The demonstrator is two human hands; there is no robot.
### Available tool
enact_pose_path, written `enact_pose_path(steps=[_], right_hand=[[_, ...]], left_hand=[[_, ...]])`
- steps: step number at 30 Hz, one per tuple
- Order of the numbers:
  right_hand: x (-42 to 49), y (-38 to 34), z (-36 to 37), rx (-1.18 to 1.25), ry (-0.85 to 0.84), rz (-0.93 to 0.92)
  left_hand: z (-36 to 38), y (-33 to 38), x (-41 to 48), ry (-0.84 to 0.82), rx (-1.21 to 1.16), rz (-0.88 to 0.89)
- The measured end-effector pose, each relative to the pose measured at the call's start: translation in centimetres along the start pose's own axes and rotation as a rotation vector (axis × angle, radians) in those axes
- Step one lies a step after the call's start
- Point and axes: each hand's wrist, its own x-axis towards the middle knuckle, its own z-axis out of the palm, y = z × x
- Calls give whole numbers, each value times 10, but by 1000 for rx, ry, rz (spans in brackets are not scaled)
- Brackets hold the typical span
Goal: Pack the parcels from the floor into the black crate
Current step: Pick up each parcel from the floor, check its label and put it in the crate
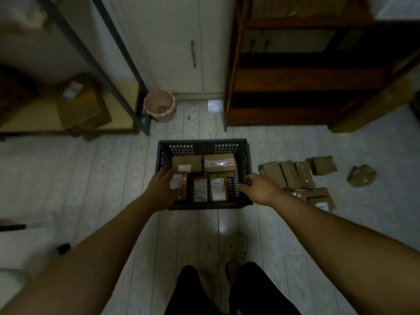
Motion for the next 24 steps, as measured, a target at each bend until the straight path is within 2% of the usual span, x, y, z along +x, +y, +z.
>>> enact_pose_path(steps=[4, 6, 12, 19, 24], right_hand=[[-80, 19, -21, 45, 118, 57], [-116, 34, -31, 22, 151, 92], [-220, 84, -69, -23, 341, 208], [-311, 169, -100, 10, 452, 307], [-368, 251, -107, 38, 481, 356]], left_hand=[[-20, 51, -29, -38, 54, 129], [-27, 80, -45, -66, 74, 137], [-34, 167, -101, -109, 94, 346], [-5, 262, -151, -111, 118, 500], [47, 348, -193, -137, 144, 594]])
